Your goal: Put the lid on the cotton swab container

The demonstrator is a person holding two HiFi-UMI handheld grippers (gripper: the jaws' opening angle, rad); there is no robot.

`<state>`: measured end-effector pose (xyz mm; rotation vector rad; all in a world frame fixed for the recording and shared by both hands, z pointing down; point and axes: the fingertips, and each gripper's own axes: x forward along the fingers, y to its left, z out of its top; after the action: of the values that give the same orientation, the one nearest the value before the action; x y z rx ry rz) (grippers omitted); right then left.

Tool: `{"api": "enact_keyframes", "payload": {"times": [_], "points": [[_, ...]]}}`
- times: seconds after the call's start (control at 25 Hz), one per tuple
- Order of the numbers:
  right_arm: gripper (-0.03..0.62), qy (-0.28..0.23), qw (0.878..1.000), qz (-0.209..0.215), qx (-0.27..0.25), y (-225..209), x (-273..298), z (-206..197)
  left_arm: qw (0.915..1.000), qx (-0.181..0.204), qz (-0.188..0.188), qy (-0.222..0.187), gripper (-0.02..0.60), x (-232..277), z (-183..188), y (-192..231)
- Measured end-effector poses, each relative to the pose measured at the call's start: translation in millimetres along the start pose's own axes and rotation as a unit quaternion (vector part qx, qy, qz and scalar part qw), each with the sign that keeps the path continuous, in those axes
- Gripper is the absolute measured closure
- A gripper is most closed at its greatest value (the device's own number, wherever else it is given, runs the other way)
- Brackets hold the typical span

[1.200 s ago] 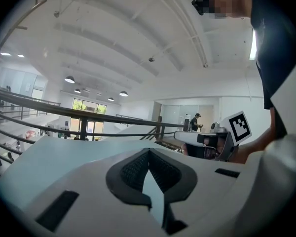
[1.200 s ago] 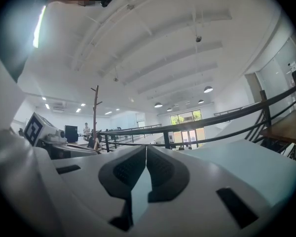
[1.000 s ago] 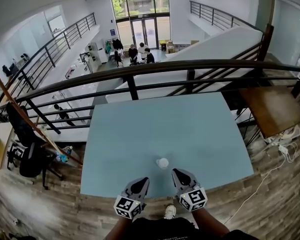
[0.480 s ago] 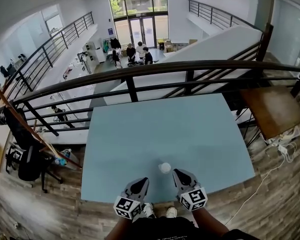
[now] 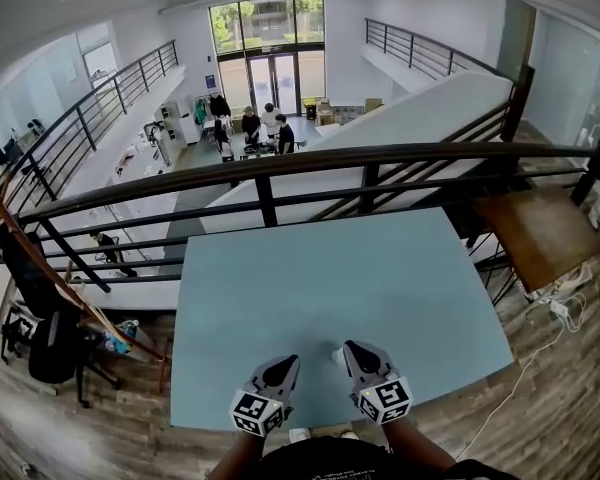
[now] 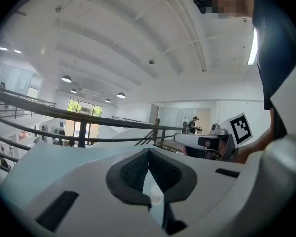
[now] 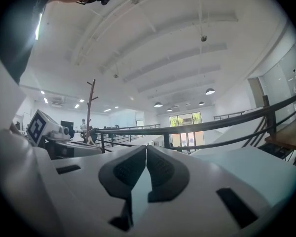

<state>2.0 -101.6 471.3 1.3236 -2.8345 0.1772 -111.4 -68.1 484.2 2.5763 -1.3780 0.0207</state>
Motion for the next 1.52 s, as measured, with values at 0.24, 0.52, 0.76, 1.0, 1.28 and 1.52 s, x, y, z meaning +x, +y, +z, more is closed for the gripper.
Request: {"api": "enact_keyframes", "payload": {"times": [0.24, 0.52, 0.76, 1.0, 1.28, 1.52], "points": [[0.574, -0.002, 1.000, -0.011, -0.012, 9, 22, 3, 0.9999, 0.001, -0.016, -0.002, 0.571, -2, 1, 23], [0.574, 0.007, 1.000, -0.013, -0.027, 5, 31, -6, 0.9993, 0.015, -0.032, 0.011, 0.571, 10, -11, 28], [0.574, 0.021, 1.000, -0.002, -0.018, -12, 29, -12, 0.9998, 0.018, -0.003, 0.000, 0.571, 20, -4, 36], [0.574, 0.026, 0.999, 0.021, -0.017, -23, 31, -14, 0.9998, 0.007, 0.018, 0.009, 0.571, 33, -17, 36], [0.574, 0.033, 0.999, 0.029, -0.016, -26, 26, -20, 0.9997, 0.007, 0.019, 0.016, 0.571, 31, -25, 16], [0.574, 0.049, 0.998, 0.030, -0.010, -27, 21, -34, 0.9993, 0.008, 0.020, 0.030, 0.571, 33, -37, 10]]}}
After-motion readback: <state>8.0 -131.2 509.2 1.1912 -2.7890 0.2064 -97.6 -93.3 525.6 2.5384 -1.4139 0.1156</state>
